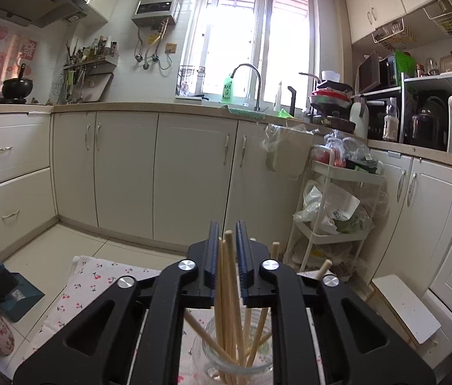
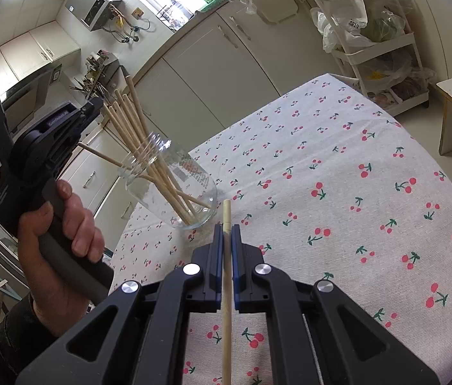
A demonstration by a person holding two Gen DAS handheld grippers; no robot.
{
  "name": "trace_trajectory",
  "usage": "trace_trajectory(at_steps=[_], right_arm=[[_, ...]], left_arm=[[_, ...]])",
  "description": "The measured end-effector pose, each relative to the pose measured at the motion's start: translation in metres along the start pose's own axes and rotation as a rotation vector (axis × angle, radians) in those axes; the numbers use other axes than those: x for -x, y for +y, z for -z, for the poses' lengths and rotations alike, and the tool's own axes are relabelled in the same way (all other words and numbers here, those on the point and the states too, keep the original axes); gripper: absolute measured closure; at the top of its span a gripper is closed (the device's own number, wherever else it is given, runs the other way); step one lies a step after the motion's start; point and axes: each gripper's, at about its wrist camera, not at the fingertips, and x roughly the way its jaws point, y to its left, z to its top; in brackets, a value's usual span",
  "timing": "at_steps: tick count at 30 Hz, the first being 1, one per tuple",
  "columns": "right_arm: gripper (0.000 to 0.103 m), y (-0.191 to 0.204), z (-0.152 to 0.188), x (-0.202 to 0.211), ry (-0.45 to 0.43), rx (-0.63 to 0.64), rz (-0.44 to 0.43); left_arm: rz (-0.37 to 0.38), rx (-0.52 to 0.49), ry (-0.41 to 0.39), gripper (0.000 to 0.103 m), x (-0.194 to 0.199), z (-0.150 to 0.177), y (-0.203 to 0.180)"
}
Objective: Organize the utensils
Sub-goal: 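Raise the left gripper's stick over the jar and drop it inside, then carry the right gripper's stick over the jar and lower it in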
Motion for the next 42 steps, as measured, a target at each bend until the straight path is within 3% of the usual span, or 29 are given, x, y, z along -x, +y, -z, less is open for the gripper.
trace_trajectory(at_steps=[5,13,17,24,28,34,42], right_arm=[[0.097,0.0,0.0,0.0,0.0,0.001,0.001],[0.097,0.005,0.0,0.005,-0.021,0.022,0.008],[0.097,0.014,-0.007,0.017,-0.069,0.003,-0.014],[0.097,0.065,-0.048,0.035,-0.221,0.074,-0.067],[0.097,0.094,-0.076,0.033,-0.32,0.124,-0.077],[0.097,0.123,-0.111,0.009,-0.455,0.139,-0.073],[0.097,0.145,-0.133,-0.018,-0.585,0.177,-0.012]], left_arm=[[0.0,0.007,0.018,0.063,0.018,-0.001,0.007],[-0.037,0.066,0.032,0.041,0.063,-0.001,0.042],[-0.078,0.15,0.076,0.029,0.081,0.019,0.078],[-0.087,0.23,0.289,0.028,0.061,0.076,0.111],[-0.075,0.245,0.348,0.027,0.048,0.091,0.112],[-0.065,0.275,0.421,0.025,0.036,0.111,0.11],[-0.068,0.253,0.445,0.023,0.028,0.113,0.103]])
